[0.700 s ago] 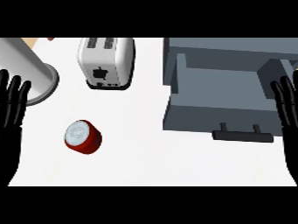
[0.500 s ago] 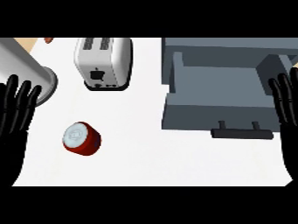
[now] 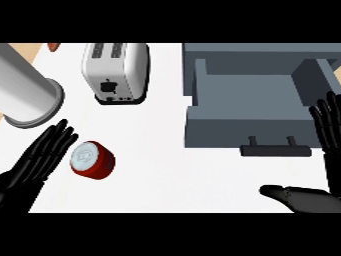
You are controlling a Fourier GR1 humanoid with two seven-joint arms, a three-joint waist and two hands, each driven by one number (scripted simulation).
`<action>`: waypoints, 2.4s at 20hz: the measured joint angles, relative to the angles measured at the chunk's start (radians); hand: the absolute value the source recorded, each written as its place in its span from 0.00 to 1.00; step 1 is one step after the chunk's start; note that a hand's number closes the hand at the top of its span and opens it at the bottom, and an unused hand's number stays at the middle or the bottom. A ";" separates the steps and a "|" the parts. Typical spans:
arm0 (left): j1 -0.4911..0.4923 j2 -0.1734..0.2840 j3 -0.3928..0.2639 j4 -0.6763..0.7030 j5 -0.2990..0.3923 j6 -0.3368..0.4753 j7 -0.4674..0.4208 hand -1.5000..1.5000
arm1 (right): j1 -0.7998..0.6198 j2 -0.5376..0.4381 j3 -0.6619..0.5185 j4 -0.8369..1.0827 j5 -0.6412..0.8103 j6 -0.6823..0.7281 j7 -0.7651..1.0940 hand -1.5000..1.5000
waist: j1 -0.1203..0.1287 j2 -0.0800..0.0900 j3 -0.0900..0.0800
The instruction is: Pick up the can, place it into the drawer and close the drawer
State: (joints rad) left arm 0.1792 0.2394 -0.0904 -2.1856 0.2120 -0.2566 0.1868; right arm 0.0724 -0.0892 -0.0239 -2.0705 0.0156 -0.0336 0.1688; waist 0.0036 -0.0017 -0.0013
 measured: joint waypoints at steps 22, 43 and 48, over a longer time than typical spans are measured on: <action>-0.019 -0.056 0.124 0.070 0.035 -0.064 0.101 0.00 | 0.195 0.002 -0.112 -0.035 -0.083 0.133 -0.093 0.00 | -0.006 0.001 0.001; -0.074 -0.110 0.167 0.474 -0.156 -0.115 -0.213 0.00 | 0.167 0.018 -0.177 0.048 -0.076 0.198 -0.150 0.00 | -0.005 0.001 0.001; -0.084 -0.100 0.196 0.565 -0.184 -0.123 -0.299 0.00 | 0.184 0.031 -0.178 0.032 -0.066 0.208 -0.151 0.00 | -0.006 0.001 0.001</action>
State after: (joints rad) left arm 0.0951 0.1390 0.1051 -1.6201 0.0280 -0.3801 -0.1121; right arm 0.2564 -0.0586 -0.2024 -2.0383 -0.0504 0.1749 0.0179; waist -0.0020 -0.0003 -0.0001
